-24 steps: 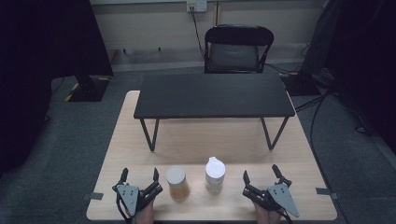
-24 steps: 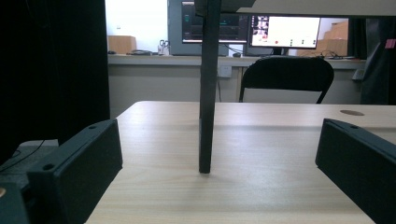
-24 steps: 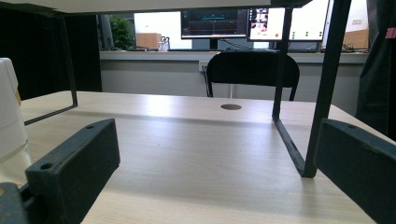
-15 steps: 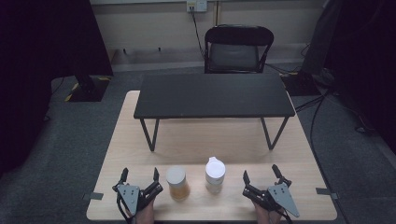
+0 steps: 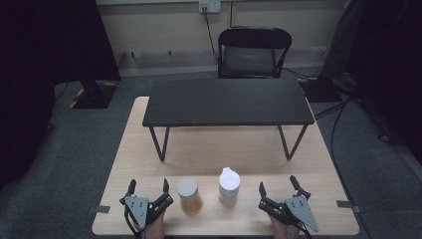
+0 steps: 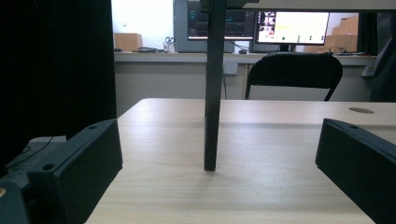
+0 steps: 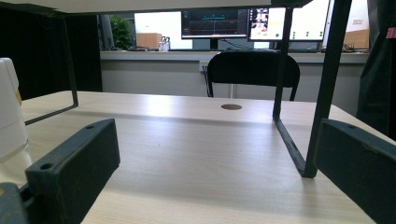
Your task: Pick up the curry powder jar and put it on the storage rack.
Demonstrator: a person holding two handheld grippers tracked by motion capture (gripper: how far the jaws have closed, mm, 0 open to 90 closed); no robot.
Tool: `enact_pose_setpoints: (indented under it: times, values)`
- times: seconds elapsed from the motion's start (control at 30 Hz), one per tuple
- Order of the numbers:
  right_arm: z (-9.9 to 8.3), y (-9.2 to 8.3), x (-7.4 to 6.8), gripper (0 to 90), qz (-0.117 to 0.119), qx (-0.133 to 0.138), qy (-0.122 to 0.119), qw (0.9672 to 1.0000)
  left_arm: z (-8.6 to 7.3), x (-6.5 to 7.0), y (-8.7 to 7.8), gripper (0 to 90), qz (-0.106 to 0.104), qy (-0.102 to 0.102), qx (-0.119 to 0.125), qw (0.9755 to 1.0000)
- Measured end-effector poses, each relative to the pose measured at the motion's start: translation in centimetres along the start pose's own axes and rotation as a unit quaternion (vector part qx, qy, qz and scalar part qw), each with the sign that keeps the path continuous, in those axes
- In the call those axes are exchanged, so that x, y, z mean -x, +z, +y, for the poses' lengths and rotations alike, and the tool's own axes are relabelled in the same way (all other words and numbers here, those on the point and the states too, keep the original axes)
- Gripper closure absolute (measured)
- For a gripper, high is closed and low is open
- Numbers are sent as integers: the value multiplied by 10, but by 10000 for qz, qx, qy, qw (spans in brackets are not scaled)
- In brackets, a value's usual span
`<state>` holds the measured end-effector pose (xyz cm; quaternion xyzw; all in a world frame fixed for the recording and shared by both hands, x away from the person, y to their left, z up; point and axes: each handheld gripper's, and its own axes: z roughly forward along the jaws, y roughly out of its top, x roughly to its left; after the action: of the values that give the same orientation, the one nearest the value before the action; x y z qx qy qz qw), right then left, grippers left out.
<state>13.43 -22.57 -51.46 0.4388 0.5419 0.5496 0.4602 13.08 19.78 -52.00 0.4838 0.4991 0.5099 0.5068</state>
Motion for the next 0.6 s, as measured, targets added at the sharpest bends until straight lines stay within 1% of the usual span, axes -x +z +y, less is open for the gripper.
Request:
enact_pose_setpoints:
  times: [0.2, 0.23, 0.4, 0.47, 0.53, 0.6]
  values:
    - [0, 0, 0, 0, -4, 0, 1, 10000, -1, -1, 0, 0, -29, -36, 19, 10000]
    - [0, 0, 0, 0, -4, 0, 1, 10000, -1, -3, 0, 0, -63, -39, 19, 10000]
    - [0, 0, 0, 0, -7, -1, 1, 10000, -1, -3, 0, 0, -69, -68, 47, 9999]
    - [0, 0, 0, 0, -7, 0, 2, 10000, -1, -4, -1, 0, -84, -101, 70, 9999]
    - [0, 0, 0, 0, -6, 2, -3, 10000, -1, -6, -1, 0, -134, -208, 113, 9996]
    - [0, 0, 0, 0, 2, 0, -1, 10000, 0, -7, -2, 0, -155, -224, 140, 9995]
